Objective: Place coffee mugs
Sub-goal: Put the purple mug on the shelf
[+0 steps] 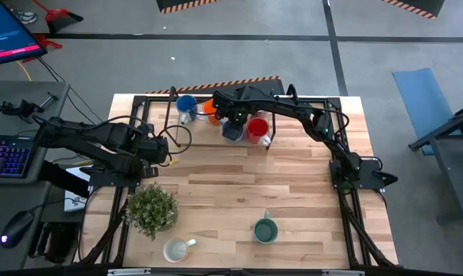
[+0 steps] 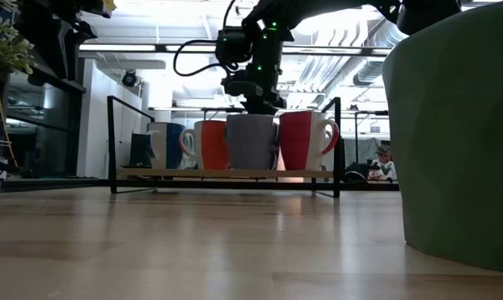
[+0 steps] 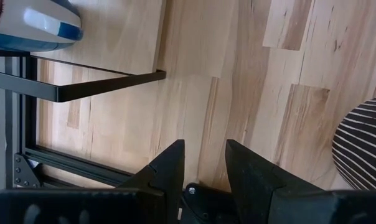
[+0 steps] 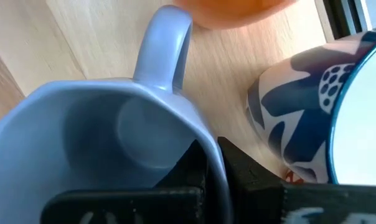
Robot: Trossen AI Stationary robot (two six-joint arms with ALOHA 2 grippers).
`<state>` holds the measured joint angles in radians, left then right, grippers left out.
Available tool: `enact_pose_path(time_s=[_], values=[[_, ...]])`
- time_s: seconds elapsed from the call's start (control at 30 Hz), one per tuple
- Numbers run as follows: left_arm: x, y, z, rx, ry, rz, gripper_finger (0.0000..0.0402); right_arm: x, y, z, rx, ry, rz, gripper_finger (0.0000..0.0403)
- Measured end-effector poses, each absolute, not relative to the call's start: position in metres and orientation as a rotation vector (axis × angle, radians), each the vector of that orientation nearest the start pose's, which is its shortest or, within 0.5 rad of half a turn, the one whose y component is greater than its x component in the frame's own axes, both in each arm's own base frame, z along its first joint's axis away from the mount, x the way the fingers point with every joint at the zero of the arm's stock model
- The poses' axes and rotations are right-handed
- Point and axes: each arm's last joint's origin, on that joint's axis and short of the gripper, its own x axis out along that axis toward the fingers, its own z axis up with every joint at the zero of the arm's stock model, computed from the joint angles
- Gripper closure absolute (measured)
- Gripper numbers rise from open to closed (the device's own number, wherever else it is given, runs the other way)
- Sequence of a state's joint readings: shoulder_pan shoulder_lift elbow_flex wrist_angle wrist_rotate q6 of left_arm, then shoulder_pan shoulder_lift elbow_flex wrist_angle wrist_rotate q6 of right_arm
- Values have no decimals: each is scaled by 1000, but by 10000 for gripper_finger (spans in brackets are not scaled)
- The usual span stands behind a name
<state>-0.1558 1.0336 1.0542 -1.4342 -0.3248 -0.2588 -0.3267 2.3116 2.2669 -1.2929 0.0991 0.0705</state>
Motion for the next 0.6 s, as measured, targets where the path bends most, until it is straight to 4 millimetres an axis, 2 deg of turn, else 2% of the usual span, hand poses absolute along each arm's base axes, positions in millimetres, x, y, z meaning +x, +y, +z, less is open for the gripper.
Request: enact_pose_path(time_s=[0.37, 0.6], values=[[143, -13, 301, 120, 1337, 315, 293, 442, -152, 253, 208, 1337, -396, 397], [143, -13, 301, 120, 1337, 315, 293, 442, -152, 254, 204, 1335, -402, 343]])
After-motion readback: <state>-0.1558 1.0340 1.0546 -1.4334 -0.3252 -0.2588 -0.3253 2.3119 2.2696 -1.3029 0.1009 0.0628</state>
